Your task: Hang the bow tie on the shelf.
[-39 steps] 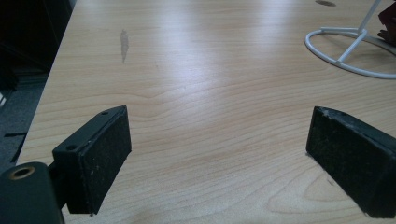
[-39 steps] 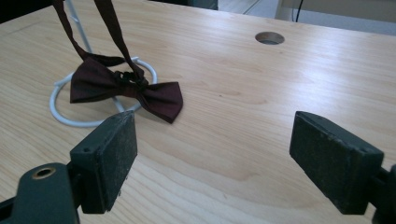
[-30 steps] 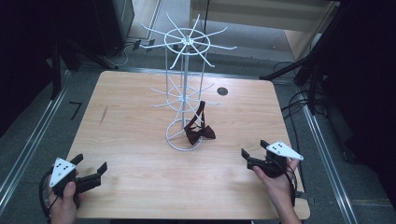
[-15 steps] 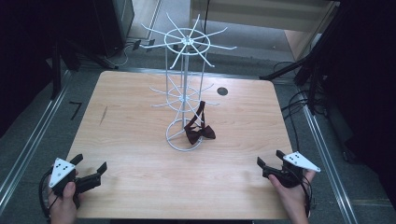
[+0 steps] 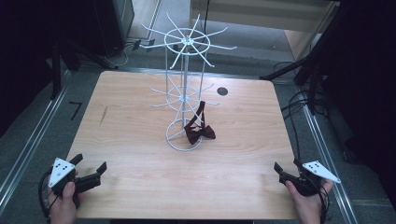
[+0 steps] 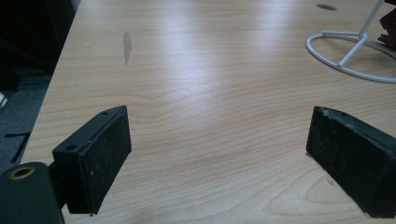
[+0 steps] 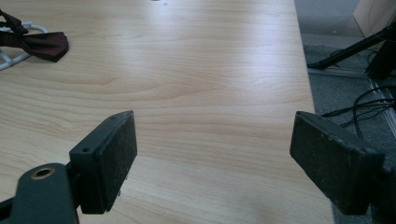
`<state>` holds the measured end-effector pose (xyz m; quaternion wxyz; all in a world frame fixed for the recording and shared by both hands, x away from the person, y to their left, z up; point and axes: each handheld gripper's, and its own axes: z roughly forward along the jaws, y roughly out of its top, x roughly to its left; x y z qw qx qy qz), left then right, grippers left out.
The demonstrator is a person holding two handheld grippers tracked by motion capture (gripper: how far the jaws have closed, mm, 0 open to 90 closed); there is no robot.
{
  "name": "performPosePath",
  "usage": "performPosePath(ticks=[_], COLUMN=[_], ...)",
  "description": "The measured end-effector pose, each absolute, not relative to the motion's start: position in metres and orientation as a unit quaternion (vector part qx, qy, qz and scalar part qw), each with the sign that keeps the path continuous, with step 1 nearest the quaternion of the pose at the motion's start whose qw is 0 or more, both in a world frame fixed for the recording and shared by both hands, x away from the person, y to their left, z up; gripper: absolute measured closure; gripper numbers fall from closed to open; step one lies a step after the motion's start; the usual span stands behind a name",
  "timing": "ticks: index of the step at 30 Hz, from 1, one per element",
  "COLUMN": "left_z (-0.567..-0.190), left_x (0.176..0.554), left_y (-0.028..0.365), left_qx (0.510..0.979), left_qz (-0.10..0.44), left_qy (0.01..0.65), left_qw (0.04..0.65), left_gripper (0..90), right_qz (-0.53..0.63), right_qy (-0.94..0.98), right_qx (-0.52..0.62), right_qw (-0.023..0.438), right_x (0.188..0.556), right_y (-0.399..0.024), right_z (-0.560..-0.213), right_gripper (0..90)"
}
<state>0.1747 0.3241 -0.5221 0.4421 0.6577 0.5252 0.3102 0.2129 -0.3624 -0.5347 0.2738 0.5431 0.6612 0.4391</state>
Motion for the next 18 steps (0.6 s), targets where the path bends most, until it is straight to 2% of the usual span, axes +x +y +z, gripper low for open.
performPosePath(ticks=[10, 18], left_z=[-0.522, -0.522], left_x=[0.175, 0.177], left_y=[0.325, 0.324], left_qx=[0.657, 0.657], left_qz=[0.31, 0.31], left_qy=[0.526, 0.532], left_qw=[0.442, 0.435], left_gripper=[7.2, 7.2], right_qz=[0.437, 0.434], right_qy=[0.642, 0.643], right_qx=[0.568, 0.57], right_qw=[0.272, 0.271], right_x=[0.201, 0.201], right_y=[-0.383, -0.384], right_z=[-0.544, -0.547], right_gripper=[14.7, 14.4])
